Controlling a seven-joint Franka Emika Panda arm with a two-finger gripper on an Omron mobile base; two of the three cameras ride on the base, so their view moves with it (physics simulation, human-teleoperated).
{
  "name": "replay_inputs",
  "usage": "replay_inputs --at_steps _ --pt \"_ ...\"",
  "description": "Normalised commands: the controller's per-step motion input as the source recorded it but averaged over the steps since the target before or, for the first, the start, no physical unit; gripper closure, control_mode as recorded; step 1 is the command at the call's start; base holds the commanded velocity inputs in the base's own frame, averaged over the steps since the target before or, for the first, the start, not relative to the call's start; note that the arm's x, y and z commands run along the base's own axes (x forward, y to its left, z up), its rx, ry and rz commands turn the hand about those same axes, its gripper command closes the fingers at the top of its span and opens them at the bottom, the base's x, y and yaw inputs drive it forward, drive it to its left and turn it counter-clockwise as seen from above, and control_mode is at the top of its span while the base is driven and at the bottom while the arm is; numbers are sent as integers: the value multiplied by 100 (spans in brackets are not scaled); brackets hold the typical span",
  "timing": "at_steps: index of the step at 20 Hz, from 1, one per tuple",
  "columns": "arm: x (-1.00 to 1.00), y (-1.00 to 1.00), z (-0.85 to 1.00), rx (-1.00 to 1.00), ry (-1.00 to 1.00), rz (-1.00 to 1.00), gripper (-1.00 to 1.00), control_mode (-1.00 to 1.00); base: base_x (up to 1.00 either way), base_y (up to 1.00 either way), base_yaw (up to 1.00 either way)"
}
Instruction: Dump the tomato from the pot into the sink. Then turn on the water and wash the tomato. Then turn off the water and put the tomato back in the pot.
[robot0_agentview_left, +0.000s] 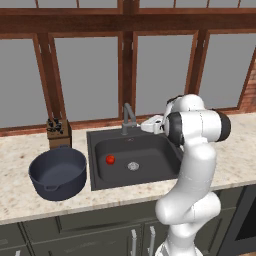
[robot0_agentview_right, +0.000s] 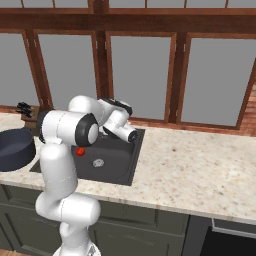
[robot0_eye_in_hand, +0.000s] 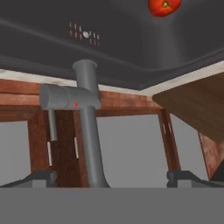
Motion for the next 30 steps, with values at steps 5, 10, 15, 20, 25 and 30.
replay_inputs --at_steps 5,10,15,20,25,30 --pt "37 0 -6 0 0 -2 -100 -100 0 0 0" --pt "36 0 -12 0 0 -3 -100 -100 0 0 0" --pt "29 4 -21 0 0 -2 -100 -100 0 0 0" --pt "26 4 -16 0 0 -1 -100 -100 0 0 0" --pt "38 5 -11 0 0 -1 -100 -100 0 0 0" --pt "36 9 -12 0 0 -1 -100 -100 0 0 0"
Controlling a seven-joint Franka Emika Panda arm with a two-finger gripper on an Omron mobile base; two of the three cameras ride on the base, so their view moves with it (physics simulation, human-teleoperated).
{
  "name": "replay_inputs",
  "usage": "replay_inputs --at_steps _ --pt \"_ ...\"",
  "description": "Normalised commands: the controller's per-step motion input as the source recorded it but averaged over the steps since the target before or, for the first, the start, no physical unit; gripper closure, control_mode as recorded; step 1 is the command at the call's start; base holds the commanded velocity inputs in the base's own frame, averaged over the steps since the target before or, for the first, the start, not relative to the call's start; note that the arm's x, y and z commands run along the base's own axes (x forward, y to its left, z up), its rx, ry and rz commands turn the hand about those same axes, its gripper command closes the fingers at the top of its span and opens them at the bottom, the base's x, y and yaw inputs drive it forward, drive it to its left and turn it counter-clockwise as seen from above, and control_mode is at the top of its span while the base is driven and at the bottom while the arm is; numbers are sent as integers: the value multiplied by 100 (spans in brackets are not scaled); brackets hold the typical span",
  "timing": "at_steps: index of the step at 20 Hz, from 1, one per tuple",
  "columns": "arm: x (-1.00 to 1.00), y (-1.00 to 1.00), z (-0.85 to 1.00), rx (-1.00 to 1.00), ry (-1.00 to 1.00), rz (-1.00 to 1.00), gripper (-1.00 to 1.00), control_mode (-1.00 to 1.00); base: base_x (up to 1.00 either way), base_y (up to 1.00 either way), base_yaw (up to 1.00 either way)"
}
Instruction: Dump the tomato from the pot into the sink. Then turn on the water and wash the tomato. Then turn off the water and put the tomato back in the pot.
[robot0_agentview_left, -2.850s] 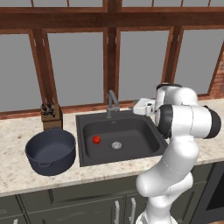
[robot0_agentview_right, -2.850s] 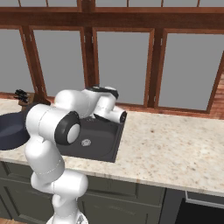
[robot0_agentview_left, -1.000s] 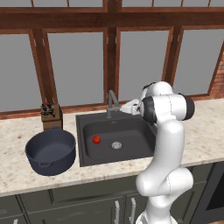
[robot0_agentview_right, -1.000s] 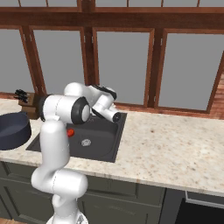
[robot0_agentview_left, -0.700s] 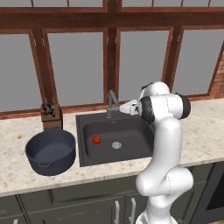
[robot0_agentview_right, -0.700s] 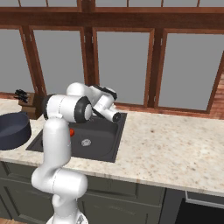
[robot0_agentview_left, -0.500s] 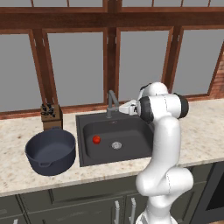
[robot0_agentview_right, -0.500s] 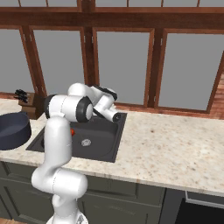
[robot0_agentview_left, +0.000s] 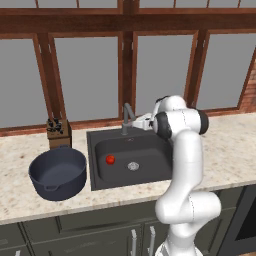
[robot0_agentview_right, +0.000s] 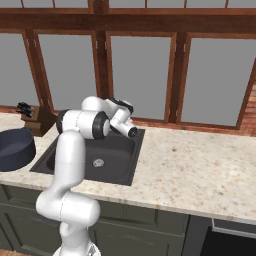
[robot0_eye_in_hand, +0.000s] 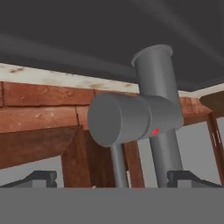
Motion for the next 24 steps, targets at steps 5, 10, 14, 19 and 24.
replay_inputs --at_steps 5,10,14,19,24 --pt "35 7 -15 0 0 -2 -100 -100 0 0 0" --pt "38 8 -17 0 0 -2 -100 -100 0 0 0" --pt "26 10 -15 0 0 -3 100 -100 0 0 0" --pt "27 -4 -5 0 0 -3 100 -100 0 0 0" --pt "23 -59 0 0 0 -3 100 -100 0 0 0"
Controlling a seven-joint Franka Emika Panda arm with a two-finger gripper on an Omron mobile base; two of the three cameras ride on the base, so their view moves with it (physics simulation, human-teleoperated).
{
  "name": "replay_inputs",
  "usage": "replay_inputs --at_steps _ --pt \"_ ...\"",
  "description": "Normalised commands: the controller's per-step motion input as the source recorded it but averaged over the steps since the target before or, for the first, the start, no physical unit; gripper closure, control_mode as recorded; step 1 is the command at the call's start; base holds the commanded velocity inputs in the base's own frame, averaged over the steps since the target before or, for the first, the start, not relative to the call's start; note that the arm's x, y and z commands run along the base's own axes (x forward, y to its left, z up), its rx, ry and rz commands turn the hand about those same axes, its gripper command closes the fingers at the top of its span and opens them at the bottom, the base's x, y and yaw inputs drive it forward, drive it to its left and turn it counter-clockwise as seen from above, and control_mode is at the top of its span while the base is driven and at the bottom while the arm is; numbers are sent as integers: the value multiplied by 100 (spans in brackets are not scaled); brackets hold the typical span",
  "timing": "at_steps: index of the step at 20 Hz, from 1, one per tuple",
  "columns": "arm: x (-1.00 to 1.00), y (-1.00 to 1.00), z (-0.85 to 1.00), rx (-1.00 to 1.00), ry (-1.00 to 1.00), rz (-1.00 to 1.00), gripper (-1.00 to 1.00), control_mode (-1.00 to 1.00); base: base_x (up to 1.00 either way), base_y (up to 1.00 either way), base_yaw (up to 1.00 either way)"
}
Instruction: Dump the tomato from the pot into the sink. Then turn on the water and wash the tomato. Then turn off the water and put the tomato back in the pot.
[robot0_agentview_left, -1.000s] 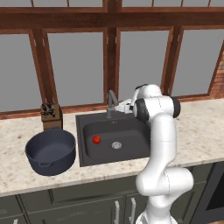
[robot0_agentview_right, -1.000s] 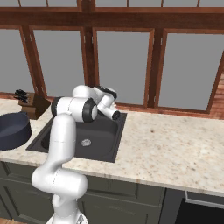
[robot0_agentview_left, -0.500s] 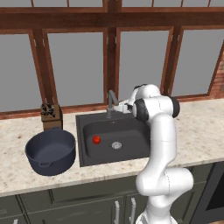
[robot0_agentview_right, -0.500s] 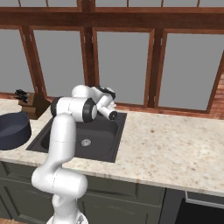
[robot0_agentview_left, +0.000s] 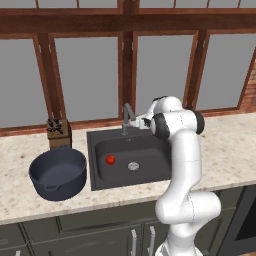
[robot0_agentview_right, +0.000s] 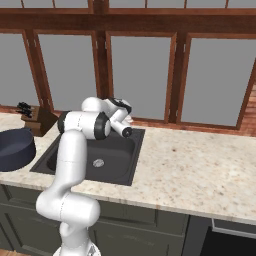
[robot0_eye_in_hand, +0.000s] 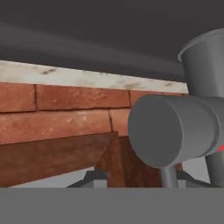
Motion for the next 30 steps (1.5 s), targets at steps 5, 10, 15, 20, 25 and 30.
replay_inputs --at_steps 5,10,15,20,25,30 --pt "21 -79 0 0 4 -5 100 -100 0 0 0" --pt "20 -90 -1 3 10 -5 100 -100 0 0 0" --pt "7 -99 -7 6 12 -6 100 -100 0 0 0" --pt "0 -100 -10 9 11 -6 100 -100 0 0 0" --pt "0 -100 -11 9 9 -6 100 -100 0 0 0" --pt "0 -97 -11 9 7 -5 100 -100 0 0 0"
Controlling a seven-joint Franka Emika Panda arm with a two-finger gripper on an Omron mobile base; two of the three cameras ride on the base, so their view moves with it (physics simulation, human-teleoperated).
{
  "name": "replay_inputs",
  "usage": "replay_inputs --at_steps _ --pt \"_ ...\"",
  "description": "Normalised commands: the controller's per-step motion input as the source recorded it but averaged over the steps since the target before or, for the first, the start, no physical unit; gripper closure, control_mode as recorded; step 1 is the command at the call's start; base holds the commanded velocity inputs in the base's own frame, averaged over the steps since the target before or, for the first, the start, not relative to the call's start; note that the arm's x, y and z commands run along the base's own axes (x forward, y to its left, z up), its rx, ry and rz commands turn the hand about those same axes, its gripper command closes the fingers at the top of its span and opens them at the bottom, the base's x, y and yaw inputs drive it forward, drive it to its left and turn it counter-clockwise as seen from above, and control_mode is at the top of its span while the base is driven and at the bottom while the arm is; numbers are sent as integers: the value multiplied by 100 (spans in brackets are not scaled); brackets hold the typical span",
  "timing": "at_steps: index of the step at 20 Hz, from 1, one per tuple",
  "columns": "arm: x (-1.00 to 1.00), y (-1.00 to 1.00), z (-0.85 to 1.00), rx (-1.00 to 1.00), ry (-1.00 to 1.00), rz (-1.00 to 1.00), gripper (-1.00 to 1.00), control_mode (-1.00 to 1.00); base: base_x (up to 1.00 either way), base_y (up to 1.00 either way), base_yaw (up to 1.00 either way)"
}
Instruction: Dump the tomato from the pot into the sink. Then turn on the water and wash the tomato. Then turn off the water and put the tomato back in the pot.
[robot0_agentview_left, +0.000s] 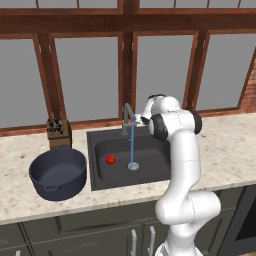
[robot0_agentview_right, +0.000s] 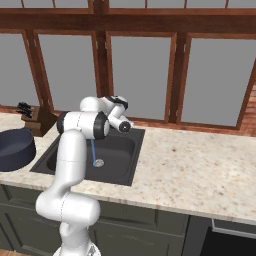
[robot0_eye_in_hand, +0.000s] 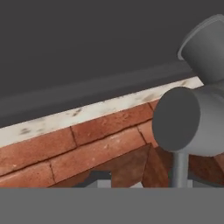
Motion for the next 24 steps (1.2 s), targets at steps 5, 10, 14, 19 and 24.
replay_inputs --at_steps 5,10,14,19,24 --pt "0 -84 -6 8 3 -3 100 -100 0 0 0" --pt "0 -23 0 8 0 0 100 -100 0 0 0" --pt "22 0 0 9 0 9 100 -100 0 0 0" --pt "51 0 0 13 0 18 100 -100 0 0 0" --pt "52 8 0 15 0 24 100 -100 0 0 0"
